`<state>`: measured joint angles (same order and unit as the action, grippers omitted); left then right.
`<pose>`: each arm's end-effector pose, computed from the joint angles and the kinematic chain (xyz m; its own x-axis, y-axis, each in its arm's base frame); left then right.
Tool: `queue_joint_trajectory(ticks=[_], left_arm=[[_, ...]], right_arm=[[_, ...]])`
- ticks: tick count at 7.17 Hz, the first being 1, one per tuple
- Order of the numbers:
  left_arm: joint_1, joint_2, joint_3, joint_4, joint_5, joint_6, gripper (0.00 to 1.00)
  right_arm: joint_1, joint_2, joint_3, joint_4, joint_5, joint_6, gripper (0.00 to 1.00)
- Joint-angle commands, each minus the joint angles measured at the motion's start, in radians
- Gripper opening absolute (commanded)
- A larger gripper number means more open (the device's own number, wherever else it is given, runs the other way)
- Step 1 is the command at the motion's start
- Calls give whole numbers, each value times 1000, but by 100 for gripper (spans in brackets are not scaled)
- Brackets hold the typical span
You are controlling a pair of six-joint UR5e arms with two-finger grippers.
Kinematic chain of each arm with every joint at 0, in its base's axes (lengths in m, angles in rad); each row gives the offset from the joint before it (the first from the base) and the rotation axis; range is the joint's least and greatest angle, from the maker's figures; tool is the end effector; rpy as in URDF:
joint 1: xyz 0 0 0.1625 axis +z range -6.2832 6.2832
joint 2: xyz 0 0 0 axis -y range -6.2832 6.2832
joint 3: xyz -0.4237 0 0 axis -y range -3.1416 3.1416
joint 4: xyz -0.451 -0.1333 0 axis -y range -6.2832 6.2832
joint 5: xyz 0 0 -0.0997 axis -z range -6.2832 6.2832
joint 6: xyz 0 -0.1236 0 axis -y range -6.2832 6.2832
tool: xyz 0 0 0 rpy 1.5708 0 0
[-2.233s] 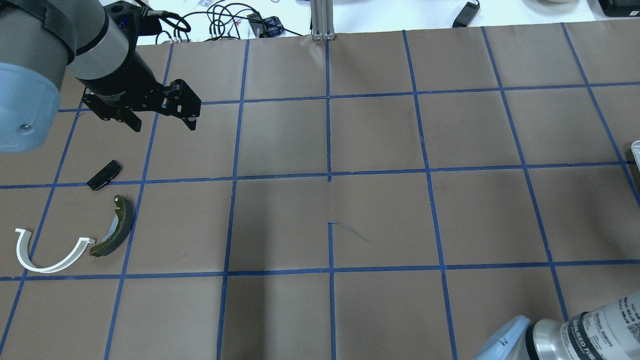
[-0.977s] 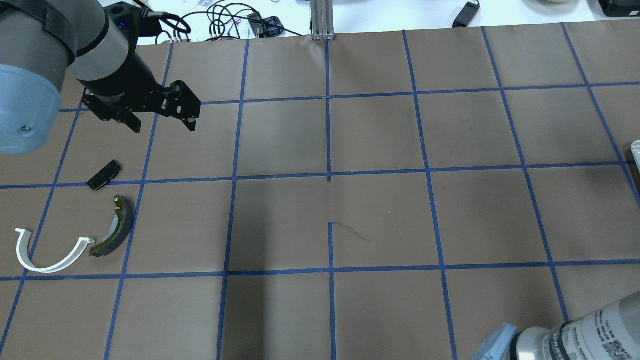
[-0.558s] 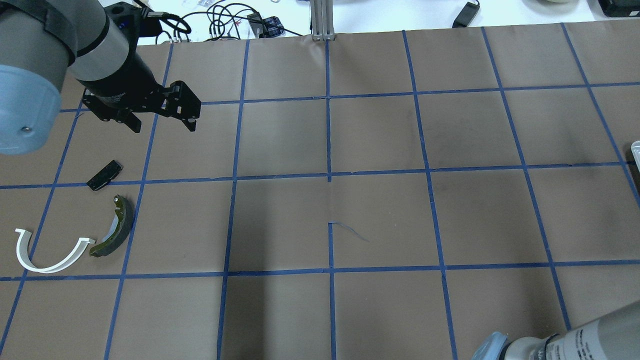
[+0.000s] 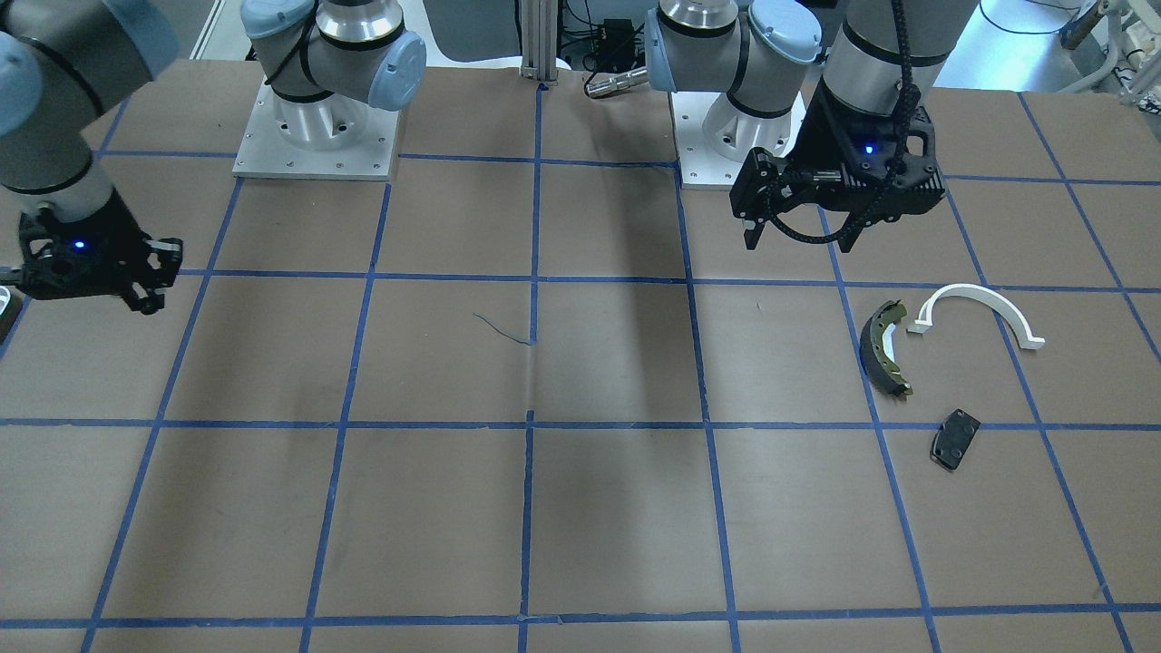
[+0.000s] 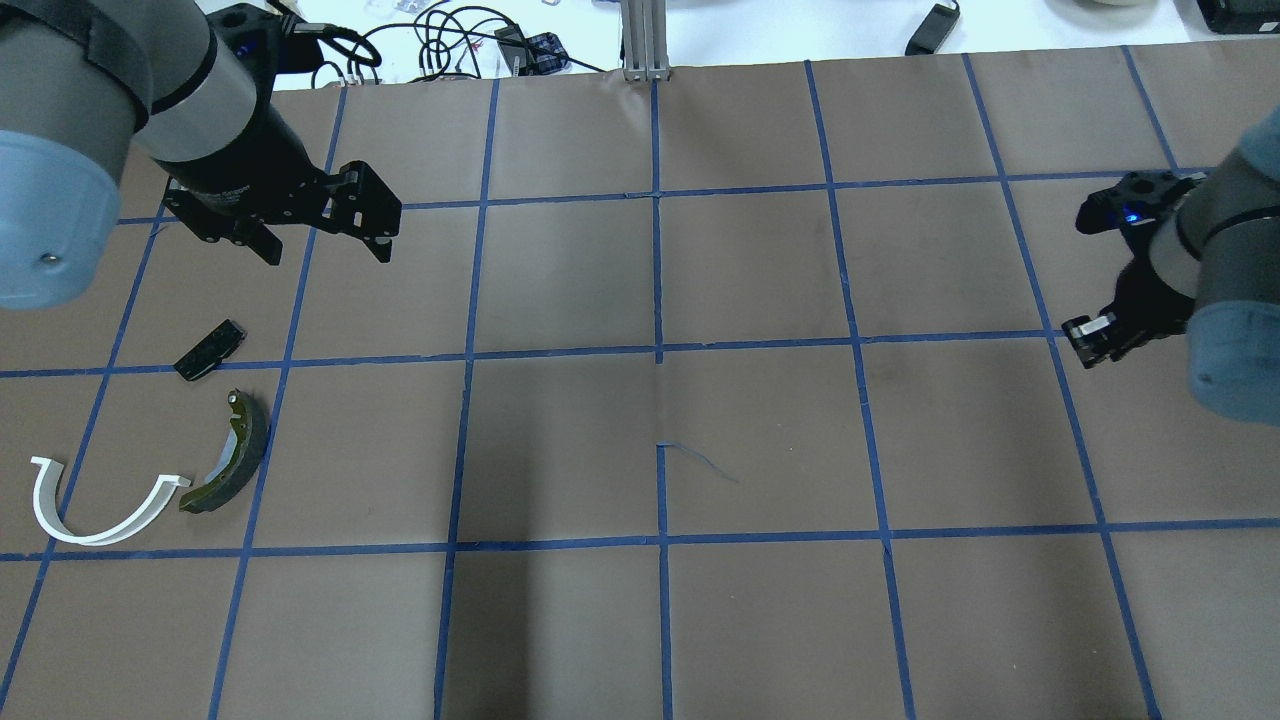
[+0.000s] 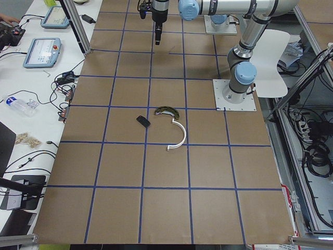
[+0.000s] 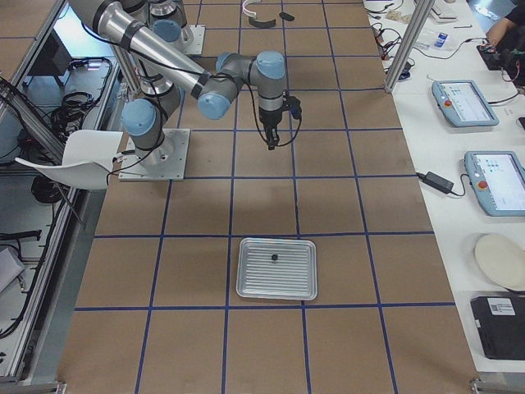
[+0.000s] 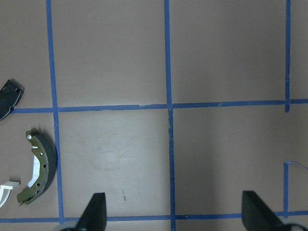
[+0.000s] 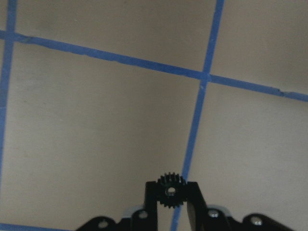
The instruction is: Place bearing gear from tray to pile
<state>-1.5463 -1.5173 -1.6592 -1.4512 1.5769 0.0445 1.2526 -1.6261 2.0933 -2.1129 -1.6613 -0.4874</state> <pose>-0.1193 -0.5410 0.4551 -0.9998 0.0193 -0.0098 0.0201 0.9962 -0.0842 -0.0366 -0.5016 0.2671 -0.9800 -0.1626 0.1147 -0.1664 0.9858 -0.0239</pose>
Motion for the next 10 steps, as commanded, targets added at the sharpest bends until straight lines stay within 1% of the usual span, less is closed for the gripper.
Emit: queue_joint_trajectory(ticks=[1, 2, 4, 5, 6, 7, 8, 9, 10], left_arm=[[0, 0, -1, 0, -2, 0, 100], [0, 0, -1, 0, -2, 0, 100], [0, 0, -2, 0, 1, 0, 100], [0, 0, -2, 0, 2, 0, 100], [0, 0, -2, 0, 2, 0, 100], [0, 0, -2, 0, 0, 0, 100], [0, 0, -2, 0, 0, 0, 100], [0, 0, -2, 0, 0, 0, 100], [0, 0, -2, 0, 0, 0, 100]], right_arm=[[228, -8, 1, 17, 43, 386, 8], [290, 17, -10, 14, 169, 543, 7], [310, 105, -64, 5, 196, 581, 7], [356, 185, -81, -30, 198, 637, 7], [464, 243, -119, -83, 202, 770, 7], [540, 309, -197, -84, 243, 926, 7], [594, 355, -261, -87, 274, 1007, 10], [616, 380, -288, -87, 285, 1026, 28], [614, 380, -289, -82, 282, 1024, 89]])
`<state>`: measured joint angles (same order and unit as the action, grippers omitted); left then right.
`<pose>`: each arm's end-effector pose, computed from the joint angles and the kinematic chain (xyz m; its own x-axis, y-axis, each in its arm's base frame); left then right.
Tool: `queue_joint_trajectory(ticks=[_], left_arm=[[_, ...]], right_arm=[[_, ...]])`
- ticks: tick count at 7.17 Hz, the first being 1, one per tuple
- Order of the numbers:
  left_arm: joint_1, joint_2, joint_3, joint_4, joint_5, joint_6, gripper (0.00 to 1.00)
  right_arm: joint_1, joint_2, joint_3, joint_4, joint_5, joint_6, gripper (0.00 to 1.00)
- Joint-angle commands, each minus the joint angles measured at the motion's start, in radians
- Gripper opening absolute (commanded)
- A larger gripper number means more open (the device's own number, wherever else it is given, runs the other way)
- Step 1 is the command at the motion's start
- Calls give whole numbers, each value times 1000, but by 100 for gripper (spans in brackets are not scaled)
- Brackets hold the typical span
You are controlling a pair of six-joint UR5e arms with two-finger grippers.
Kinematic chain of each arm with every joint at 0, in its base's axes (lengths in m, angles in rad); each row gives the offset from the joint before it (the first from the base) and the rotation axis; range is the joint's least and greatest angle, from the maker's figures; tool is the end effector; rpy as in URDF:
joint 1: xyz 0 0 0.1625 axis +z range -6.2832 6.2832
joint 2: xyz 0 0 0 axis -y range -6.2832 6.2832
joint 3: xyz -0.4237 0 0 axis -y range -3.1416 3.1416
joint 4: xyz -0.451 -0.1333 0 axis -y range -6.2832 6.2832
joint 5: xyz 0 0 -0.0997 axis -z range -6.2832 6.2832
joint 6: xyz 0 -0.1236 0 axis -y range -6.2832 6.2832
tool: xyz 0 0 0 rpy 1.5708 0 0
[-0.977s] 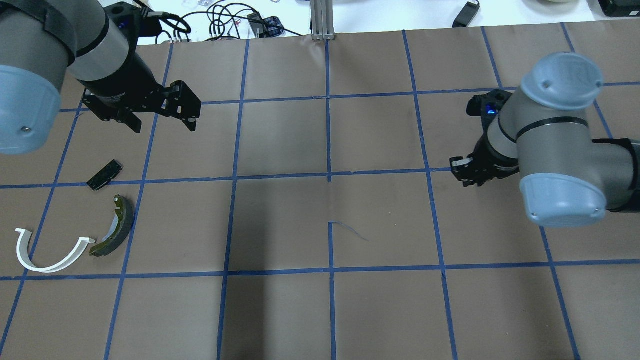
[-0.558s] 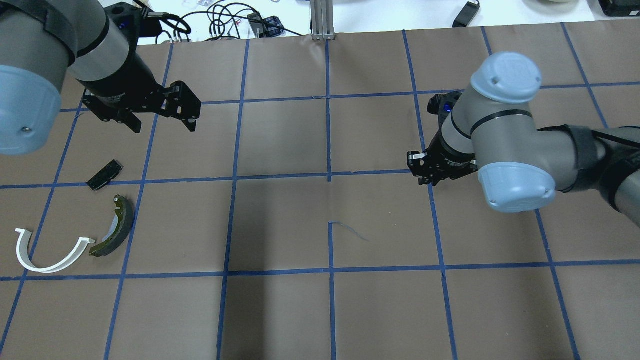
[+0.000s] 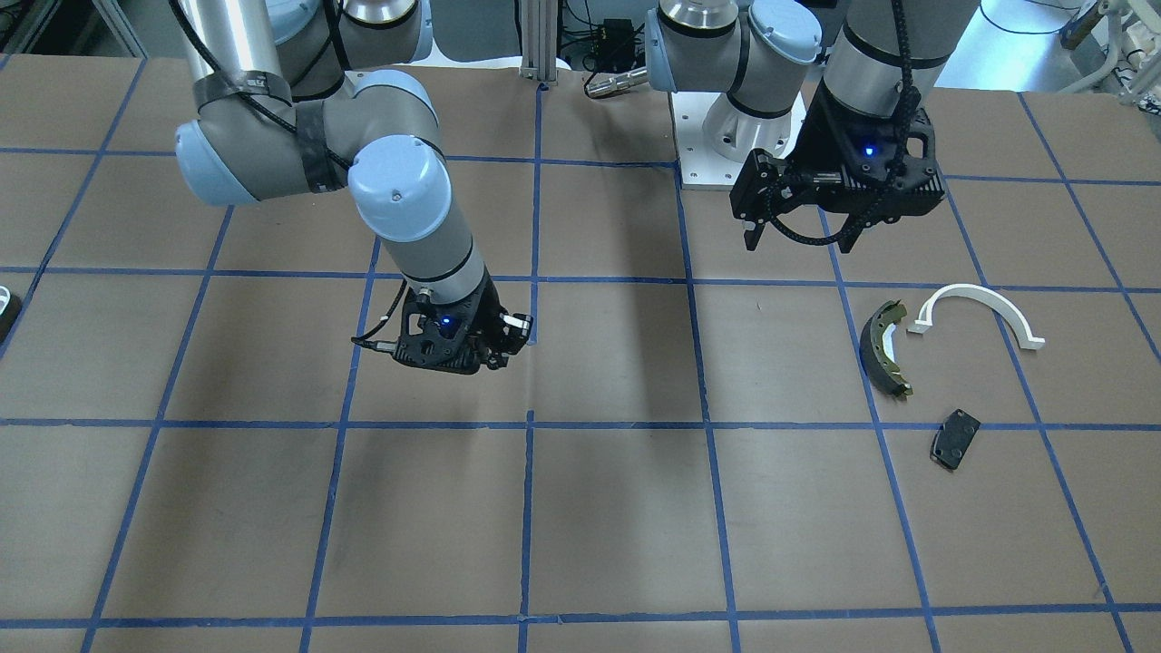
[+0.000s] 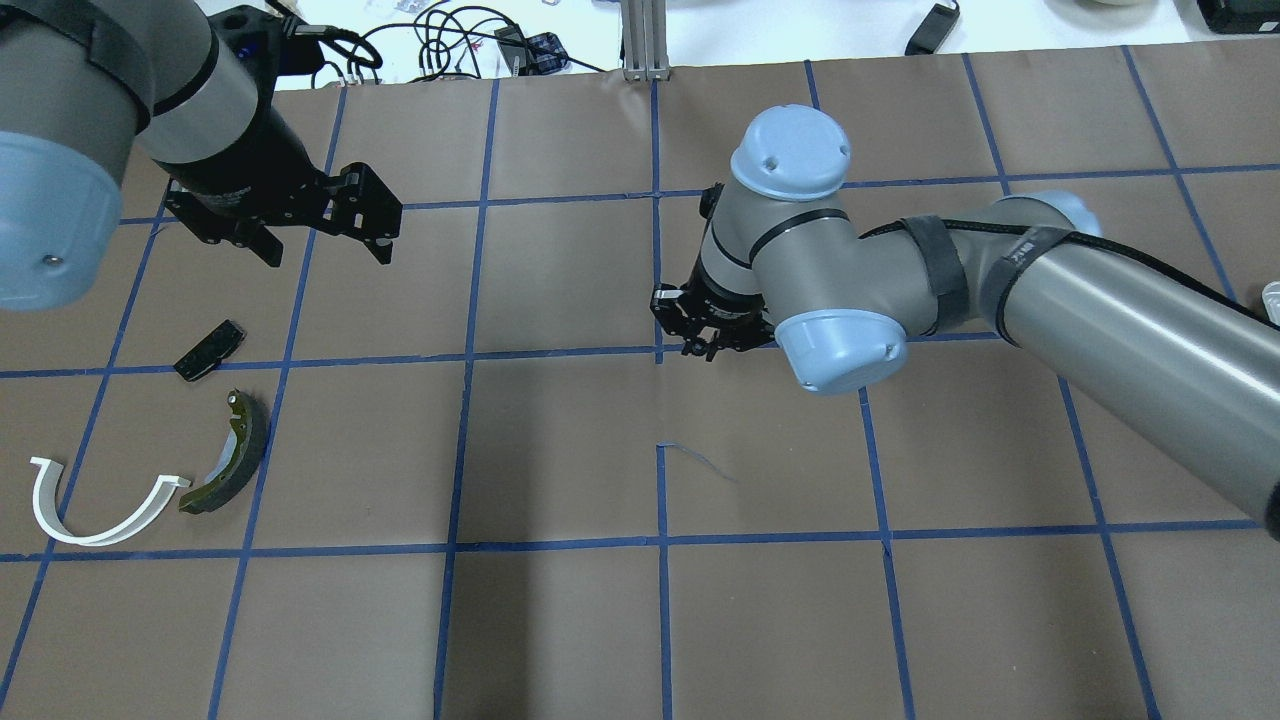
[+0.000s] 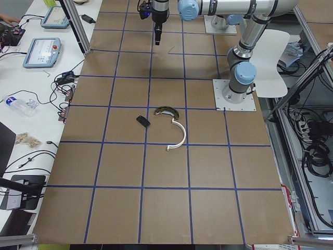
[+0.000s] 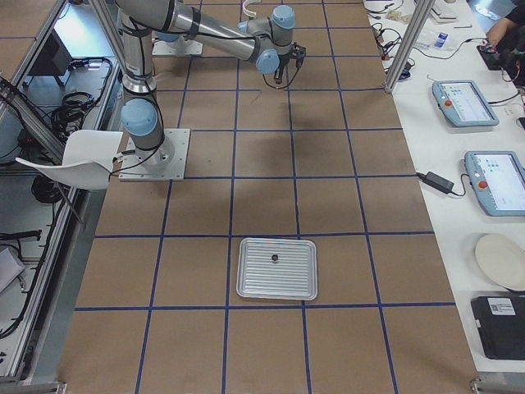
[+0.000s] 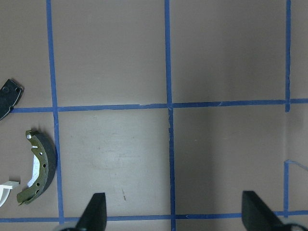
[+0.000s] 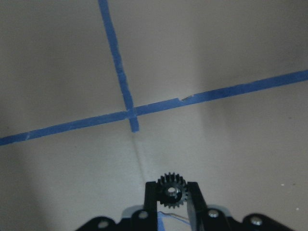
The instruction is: Place bearing gear from tray to pile
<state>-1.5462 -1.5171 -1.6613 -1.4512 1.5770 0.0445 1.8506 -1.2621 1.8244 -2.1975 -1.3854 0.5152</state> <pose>-0.1193 -0.5406 0.4541 -0.9998 0.0192 -0.0099 0.0200 0.9964 -0.0823 0.3206 -0.5505 0.2109 -0.9550 0.2264 -0.1918 0.2240 0.9740 0.0346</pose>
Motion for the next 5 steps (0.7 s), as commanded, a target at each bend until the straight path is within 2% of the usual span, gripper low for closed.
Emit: queue_joint_trajectory(ticks=[1, 3, 4, 5], left_arm=[[0, -2, 0, 0, 0, 0, 100], [0, -2, 0, 0, 0, 0, 100], [0, 0, 0, 0, -3, 0, 100], [0, -5, 0, 0, -11, 0, 100]], right_arm=[[12, 10, -24, 18, 3, 11, 100], [-26, -11, -25, 18, -7, -78, 100], [-90, -46, -17, 40, -12, -127, 100], [-181, -93, -19, 112, -11, -250, 99]])
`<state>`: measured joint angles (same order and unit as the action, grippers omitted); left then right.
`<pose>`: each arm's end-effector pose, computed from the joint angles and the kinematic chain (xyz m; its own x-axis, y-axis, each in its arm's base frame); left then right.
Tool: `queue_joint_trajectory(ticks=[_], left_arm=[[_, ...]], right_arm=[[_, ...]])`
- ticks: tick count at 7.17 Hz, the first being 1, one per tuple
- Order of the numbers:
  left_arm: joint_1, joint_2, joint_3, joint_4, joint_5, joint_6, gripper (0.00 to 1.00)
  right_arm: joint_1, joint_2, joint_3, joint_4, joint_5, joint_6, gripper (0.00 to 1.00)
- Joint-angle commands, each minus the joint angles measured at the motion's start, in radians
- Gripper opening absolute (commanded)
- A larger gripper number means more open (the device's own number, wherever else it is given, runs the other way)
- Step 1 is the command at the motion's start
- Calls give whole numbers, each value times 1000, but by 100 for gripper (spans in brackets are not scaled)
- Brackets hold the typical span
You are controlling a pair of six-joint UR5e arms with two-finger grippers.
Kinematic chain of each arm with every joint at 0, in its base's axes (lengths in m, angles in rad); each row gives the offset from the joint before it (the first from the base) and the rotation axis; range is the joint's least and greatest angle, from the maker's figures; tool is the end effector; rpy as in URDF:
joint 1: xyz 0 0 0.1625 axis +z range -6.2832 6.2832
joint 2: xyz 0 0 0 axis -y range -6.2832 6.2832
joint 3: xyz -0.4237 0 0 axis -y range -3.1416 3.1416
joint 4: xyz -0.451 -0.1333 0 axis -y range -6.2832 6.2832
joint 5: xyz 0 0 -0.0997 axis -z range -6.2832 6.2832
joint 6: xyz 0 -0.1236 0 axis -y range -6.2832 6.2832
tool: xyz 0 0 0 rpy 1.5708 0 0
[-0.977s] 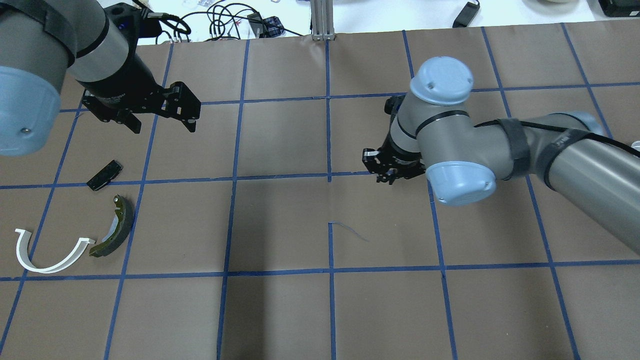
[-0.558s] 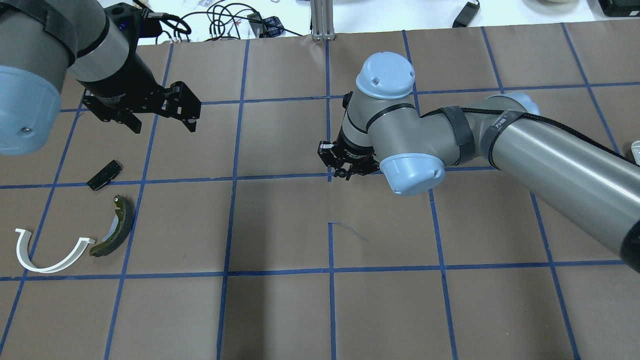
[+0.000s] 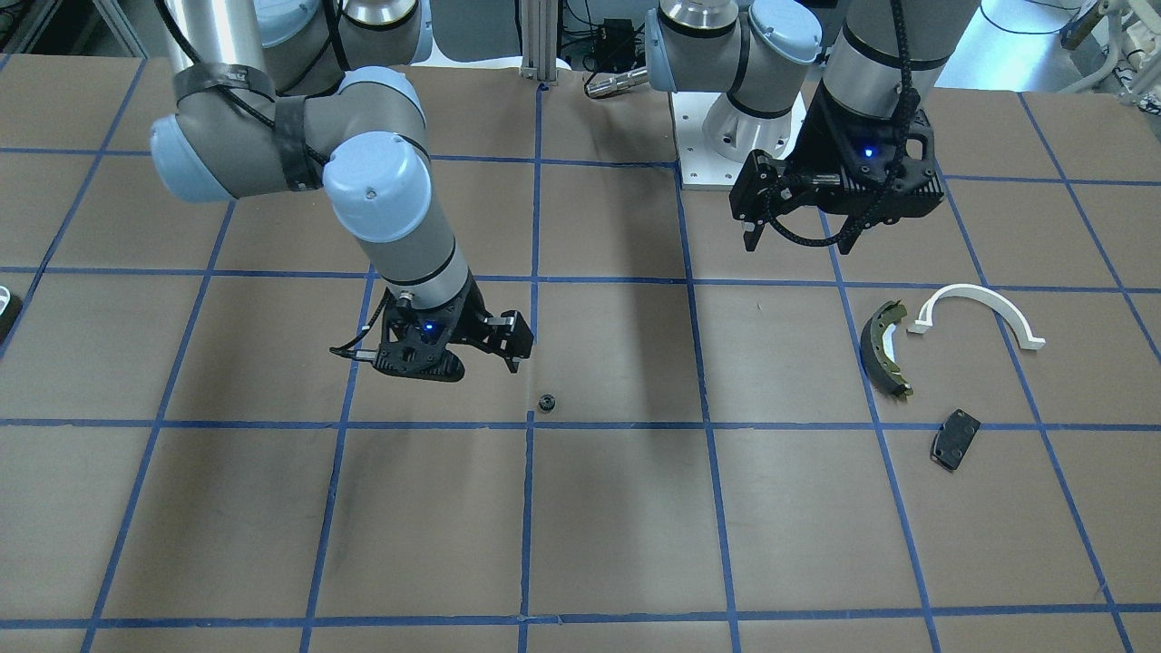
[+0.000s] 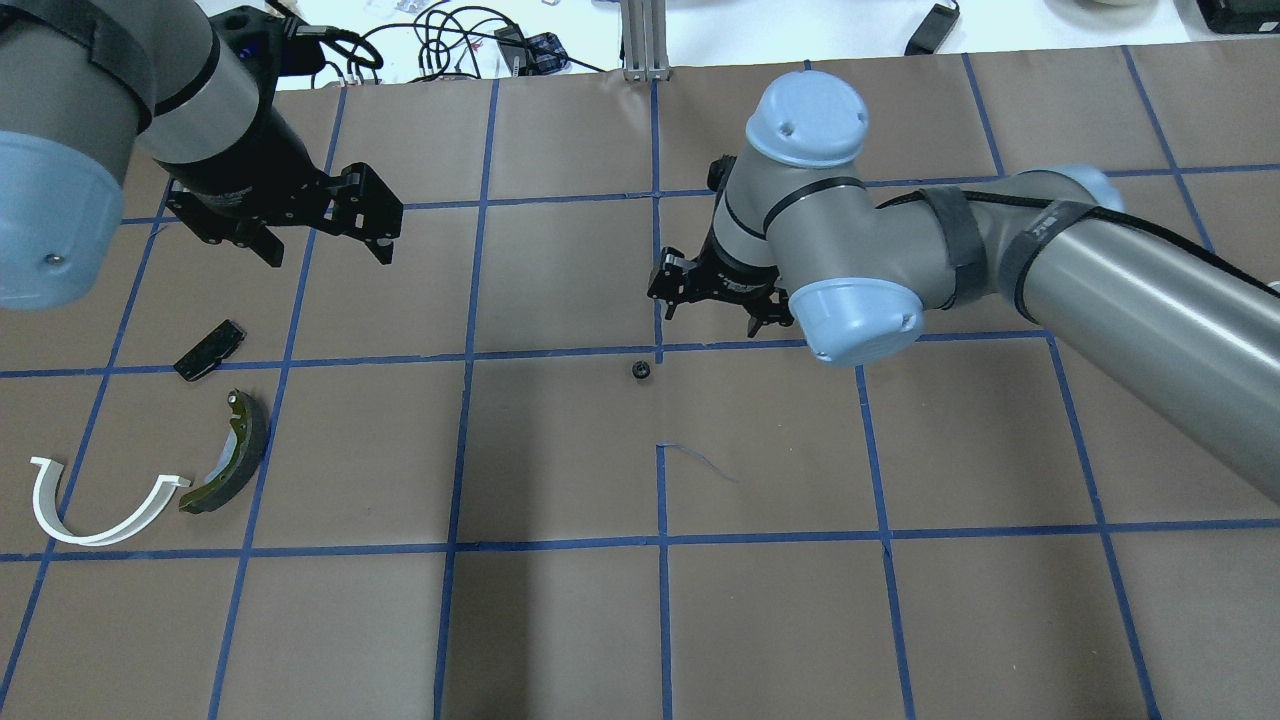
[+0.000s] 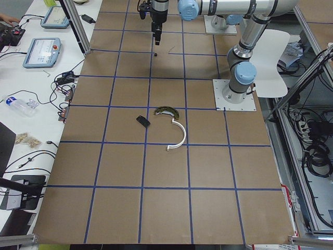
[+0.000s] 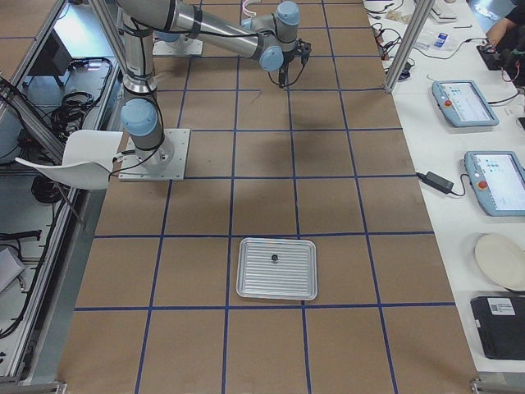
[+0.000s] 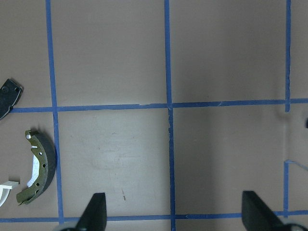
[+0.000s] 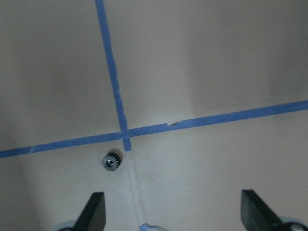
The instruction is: Place bearing gear from tray to pile
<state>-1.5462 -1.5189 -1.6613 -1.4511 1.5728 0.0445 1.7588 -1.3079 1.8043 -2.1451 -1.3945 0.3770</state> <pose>-0.1198 -0.5412 0.4531 -0.9998 0.0196 -0.0056 0.0200 0.9965 -0.0808 0.2673 -0.5757 0.2433 -0.9655 0.1770 -0.1912 0.1819 0.9833 -0.0080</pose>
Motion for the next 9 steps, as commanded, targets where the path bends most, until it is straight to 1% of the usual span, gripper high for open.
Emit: queue_joint_trajectory(ticks=[1, 2, 3, 4, 5, 6, 7, 8, 9], left_arm=[[-3, 0, 0, 0, -5, 3, 100], [-9, -30, 21, 3, -22, -30, 100], [-81, -58, 28, 50, -13, -41, 100], [-150, -113, 31, 76, -14, -75, 100], [-188, -191, 31, 163, -26, -143, 100], [-221, -274, 29, 252, -27, -164, 100], [-286, -356, 34, 335, -25, -213, 100], [-331, -424, 41, 416, -25, -292, 100], [-377, -479, 41, 428, -14, -364, 100]], right_arm=[[-195, -94, 4, 135, -6, -282, 99], [-313, -125, 3, 168, -3, -416, 100], [-431, -134, 12, 177, -4, -569, 100], [-553, -133, 36, 194, -32, -825, 100], [-672, -122, 53, 170, -90, -1035, 100], [-770, -81, 52, 83, -156, -1182, 100], [-854, -20, 37, 36, -194, -1289, 100], [-948, 31, 36, -37, -186, -1381, 100], [-1022, 68, 35, -108, -181, -1482, 100]])
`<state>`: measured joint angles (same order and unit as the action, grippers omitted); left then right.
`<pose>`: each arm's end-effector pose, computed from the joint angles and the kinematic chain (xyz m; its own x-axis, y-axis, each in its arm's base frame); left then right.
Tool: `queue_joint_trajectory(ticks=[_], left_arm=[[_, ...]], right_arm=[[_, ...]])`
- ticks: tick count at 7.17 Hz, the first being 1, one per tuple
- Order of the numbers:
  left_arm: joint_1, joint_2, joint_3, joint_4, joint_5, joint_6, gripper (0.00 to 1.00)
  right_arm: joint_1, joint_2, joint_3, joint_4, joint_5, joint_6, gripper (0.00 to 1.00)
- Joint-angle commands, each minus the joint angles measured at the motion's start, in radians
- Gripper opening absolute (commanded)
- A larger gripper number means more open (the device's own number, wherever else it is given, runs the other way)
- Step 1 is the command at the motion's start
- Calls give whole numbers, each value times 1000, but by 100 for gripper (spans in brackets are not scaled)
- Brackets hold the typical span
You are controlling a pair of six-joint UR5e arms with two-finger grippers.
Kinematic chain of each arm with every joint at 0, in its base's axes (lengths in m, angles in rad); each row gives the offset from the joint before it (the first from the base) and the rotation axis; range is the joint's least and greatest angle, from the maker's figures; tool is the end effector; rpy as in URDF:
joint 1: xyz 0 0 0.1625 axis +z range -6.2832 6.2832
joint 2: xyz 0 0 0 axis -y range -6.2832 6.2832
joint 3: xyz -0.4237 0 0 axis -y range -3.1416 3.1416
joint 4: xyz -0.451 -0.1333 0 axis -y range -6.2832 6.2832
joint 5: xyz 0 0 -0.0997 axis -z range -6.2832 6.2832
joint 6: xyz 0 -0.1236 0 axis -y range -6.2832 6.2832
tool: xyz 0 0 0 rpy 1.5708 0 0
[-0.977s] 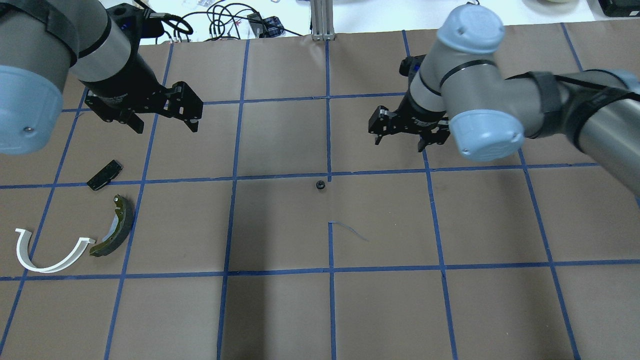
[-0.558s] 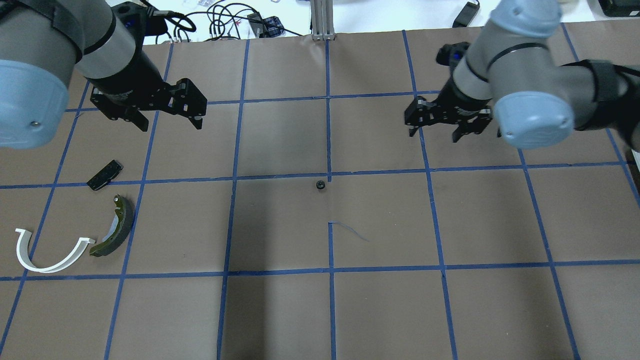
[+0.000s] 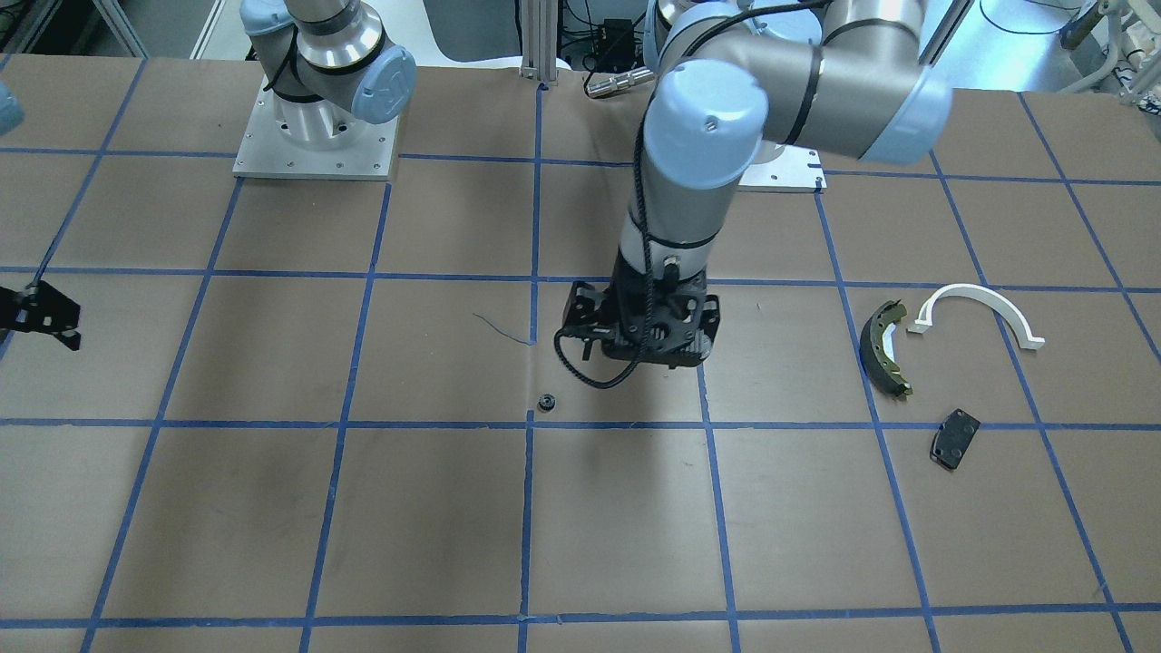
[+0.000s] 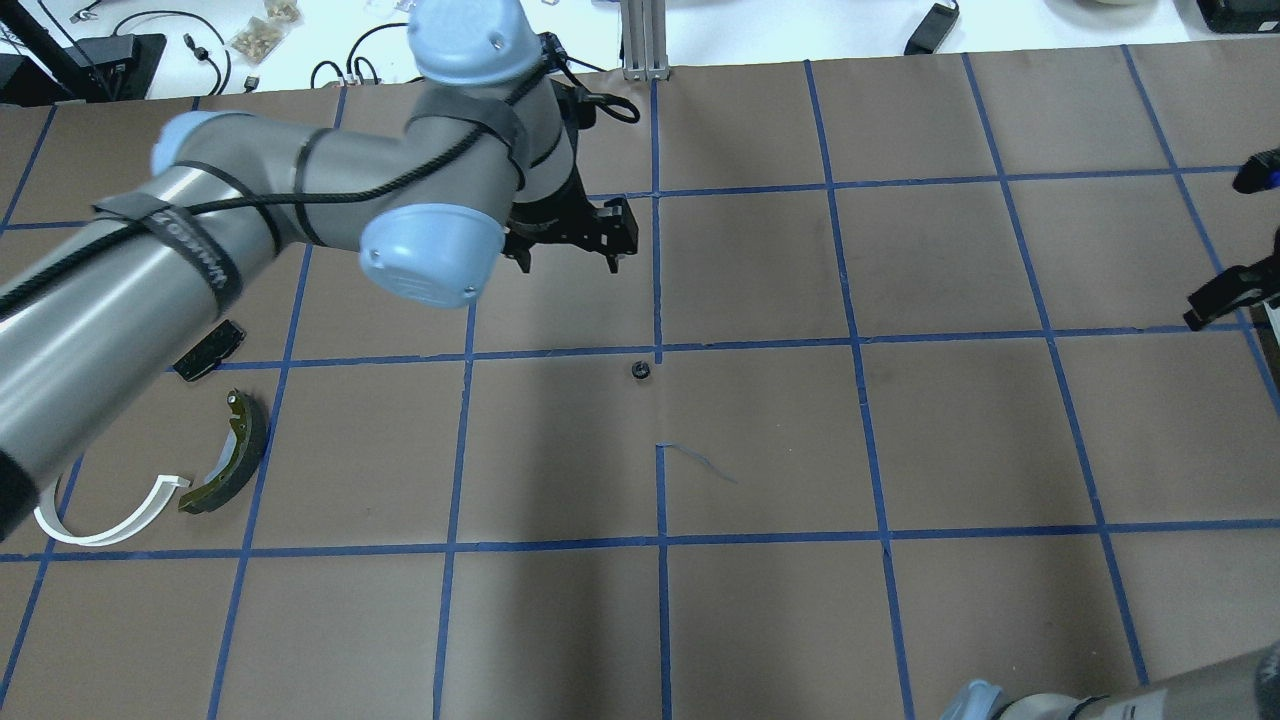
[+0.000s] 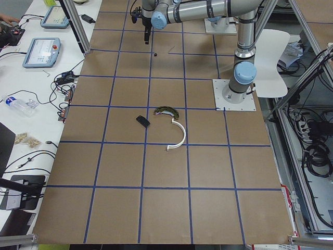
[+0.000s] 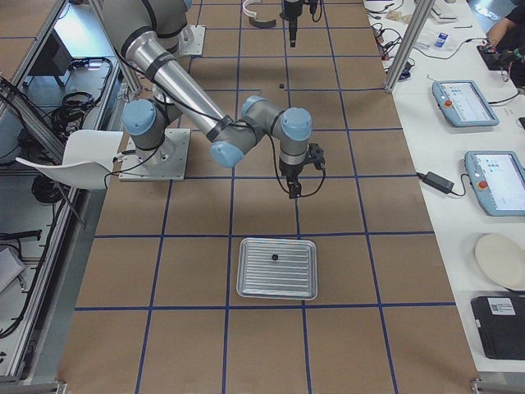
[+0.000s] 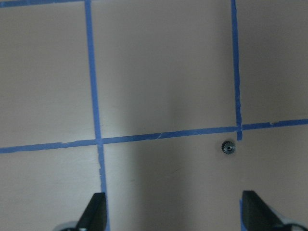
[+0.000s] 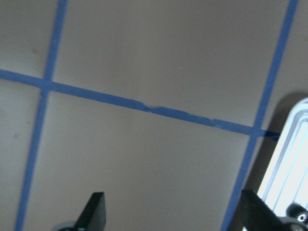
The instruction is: Place bearing gear from tray to pile
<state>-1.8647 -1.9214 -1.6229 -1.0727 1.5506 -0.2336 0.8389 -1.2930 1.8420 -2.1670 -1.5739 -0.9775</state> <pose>-0.3245 -0.6033 0.2702 -0.9971 0.0630 0.0416 0.0592 0.9944 -0.0880 -0.3063 -0.5399 0.2159 -0.9693 -0.2424 0.0409 -0.2435 0.9696 -0.0238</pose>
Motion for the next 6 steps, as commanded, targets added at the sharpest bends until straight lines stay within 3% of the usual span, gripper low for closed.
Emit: queue_joint_trajectory(ticks=[1, 3, 5, 6], left_arm=[[-80, -112, 5, 51, 11, -114, 100], [-93, -197, -2, 68, 13, -202, 100], [-93, -196, 0, 69, 93, -176, 100], [-91, -205, -15, 69, 97, -174, 95]], right_arm=[[-141, 95, -13, -143, -15, -224, 100], [-188, 200, -84, -148, -26, -300, 100], [-211, 254, -110, -152, -29, -334, 92], [-212, 282, -133, -152, -34, -355, 89]])
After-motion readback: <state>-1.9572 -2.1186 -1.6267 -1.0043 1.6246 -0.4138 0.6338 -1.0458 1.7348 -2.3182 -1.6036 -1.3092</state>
